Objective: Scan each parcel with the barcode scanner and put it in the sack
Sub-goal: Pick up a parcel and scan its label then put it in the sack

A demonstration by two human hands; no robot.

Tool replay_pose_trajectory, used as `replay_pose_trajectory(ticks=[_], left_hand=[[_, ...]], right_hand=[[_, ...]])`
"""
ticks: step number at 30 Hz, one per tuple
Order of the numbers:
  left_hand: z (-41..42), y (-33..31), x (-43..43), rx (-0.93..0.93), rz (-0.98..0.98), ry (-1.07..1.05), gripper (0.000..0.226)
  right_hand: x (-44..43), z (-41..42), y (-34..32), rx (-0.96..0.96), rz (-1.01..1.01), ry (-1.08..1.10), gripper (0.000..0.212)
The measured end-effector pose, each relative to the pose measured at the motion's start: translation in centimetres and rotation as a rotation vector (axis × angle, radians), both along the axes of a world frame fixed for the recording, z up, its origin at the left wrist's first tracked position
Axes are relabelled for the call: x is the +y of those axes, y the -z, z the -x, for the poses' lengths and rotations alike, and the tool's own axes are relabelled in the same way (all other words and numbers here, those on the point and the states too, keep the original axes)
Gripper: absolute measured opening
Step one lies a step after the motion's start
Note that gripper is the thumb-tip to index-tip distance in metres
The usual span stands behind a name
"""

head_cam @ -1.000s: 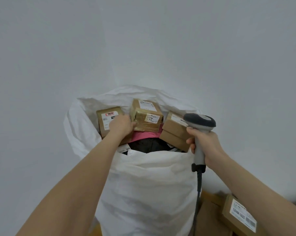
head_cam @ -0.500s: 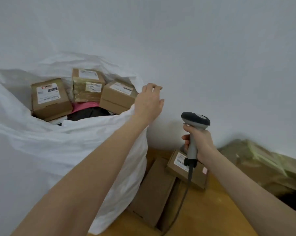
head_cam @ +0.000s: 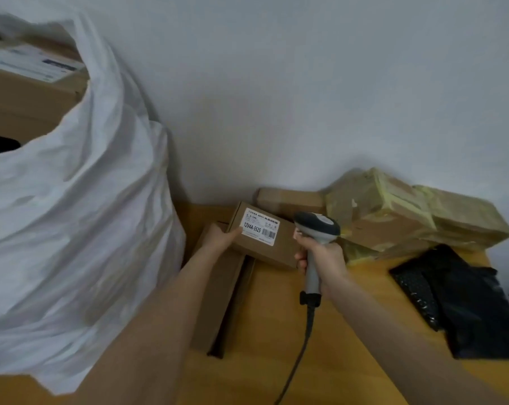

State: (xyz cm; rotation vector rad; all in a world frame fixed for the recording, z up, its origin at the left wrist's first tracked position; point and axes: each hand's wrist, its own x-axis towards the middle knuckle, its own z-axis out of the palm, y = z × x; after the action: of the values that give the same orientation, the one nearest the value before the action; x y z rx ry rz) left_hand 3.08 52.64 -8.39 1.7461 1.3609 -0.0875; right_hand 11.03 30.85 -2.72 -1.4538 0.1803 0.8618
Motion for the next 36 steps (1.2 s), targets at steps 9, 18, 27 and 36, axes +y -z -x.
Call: replay_pose_trajectory(ticks=[9,18,27,36], left_hand=[[-1.0,1.5,-1.9,-0.043,0.19,-0.074,0.075],[-3.0,3.3,-2.7,-0.028,0.207,-0.038,0.071],[-2.1,3.1,-5.9,0.02,0.256,0.02,0.057],[-3.3,6.1,-8.4,0.078,0.084,0.093,0.05]], right_hand=[[-1.1,1.3,1.9,0.045,0.024,-0.048,0.017],[-4.0,1.3,4.7,0.103,0.044,-0.012,0.019],[-5.8,2.1,5.0,0.111,0.03,0.022,0.023],[-6.4,-2.2,8.3,-0.143,0.191,0.005,0.041]])
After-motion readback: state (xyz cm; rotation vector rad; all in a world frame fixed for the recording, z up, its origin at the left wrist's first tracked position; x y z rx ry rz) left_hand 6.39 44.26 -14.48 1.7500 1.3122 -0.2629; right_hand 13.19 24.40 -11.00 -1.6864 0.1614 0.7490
